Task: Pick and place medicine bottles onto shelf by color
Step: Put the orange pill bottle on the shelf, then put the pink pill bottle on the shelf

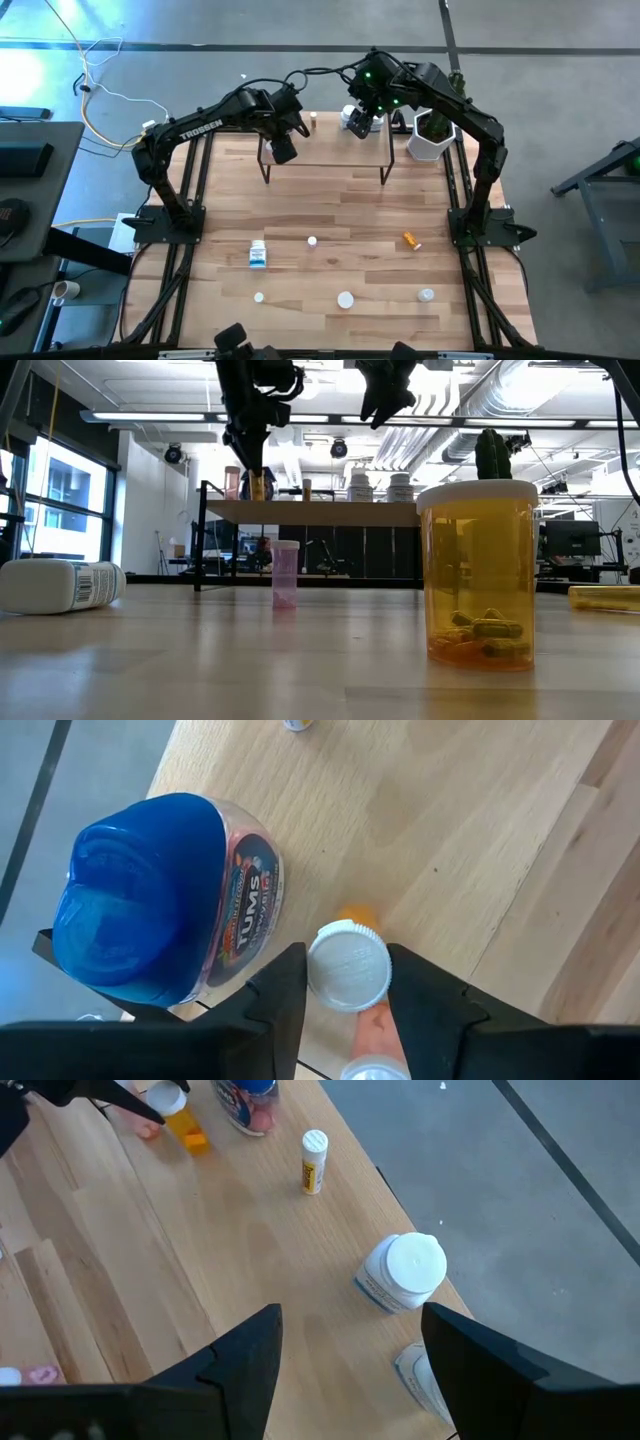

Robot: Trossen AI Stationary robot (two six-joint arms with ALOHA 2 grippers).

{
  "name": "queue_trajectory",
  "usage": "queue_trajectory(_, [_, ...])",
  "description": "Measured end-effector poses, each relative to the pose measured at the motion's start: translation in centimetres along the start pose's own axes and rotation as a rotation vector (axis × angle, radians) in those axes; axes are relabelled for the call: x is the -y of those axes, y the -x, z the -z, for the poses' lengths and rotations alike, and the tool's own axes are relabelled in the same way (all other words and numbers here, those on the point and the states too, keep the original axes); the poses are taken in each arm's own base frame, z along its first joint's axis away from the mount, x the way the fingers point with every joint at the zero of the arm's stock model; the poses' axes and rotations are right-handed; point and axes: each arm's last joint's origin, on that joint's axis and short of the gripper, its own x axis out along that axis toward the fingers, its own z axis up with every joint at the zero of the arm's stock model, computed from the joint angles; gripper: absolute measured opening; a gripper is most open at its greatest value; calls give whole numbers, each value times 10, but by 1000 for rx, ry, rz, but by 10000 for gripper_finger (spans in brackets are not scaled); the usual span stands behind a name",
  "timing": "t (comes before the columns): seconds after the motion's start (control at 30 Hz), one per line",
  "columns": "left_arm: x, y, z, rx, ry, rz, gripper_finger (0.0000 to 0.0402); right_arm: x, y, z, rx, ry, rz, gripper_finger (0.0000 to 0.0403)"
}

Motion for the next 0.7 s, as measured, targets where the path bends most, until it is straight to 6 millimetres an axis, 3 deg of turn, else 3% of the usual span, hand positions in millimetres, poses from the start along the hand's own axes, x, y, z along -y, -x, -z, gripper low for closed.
queue_trajectory(0.47, [0, 0, 0, 1, -10, -1, 167, 0, 2, 0, 4, -58, -2, 232])
queue_trajectory(0.7, [-2, 0, 0, -7, -26, -70, 166, -10, 20, 3, 41, -119, -34, 232])
